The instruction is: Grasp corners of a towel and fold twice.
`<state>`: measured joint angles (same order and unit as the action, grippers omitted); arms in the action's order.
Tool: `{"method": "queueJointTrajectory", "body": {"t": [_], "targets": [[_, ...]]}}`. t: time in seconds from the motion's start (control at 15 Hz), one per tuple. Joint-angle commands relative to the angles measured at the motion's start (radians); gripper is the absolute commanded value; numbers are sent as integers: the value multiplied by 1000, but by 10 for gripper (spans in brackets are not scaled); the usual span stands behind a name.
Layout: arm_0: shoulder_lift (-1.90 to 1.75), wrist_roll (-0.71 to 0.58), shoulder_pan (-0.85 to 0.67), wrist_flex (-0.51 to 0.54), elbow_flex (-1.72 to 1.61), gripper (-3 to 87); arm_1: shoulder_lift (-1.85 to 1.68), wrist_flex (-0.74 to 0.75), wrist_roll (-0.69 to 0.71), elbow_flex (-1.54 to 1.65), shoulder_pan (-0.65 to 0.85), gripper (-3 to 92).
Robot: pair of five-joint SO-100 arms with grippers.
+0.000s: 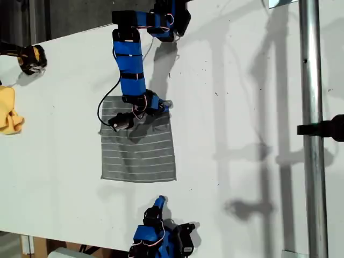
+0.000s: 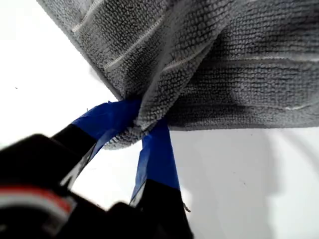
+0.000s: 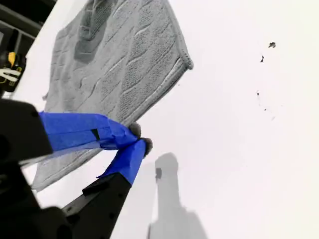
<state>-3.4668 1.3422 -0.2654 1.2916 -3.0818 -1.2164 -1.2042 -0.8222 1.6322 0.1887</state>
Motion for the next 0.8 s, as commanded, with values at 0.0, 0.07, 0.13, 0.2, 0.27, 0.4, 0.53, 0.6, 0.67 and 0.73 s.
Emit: {"method": "queueJointTrajectory", "body": {"t": [0.0,0.07,0.13,0.2,0.27,0.4,0.53,0.6,0.67,0.73], "targets": [[84,18,0,-23,150,-16,-38,20,14,-21,-8,-1],[224,8,-2,-41,256,-16,-40,21,14,-23,-11,-1],[390,-18,-3,-61,374,-16,-43,23,14,-25,-12,-1],[552,-57,-3,-74,495,-16,-44,23,14,-26,-14,-1],[703,-109,-3,-72,624,-16,-49,23,14,-26,-15,-1],[966,-252,-5,-55,857,-16,-57,23,8,-26,-20,-1],[1206,-399,5,11,1088,-16,-67,28,6,-26,-23,-1],[1307,-456,8,44,1184,-16,-72,29,5,-26,-23,-1],[1373,-505,8,55,1243,-16,-77,32,5,-26,-25,-1],[1419,-563,9,60,1284,-16,-80,32,2,-26,-28,-1]]}}
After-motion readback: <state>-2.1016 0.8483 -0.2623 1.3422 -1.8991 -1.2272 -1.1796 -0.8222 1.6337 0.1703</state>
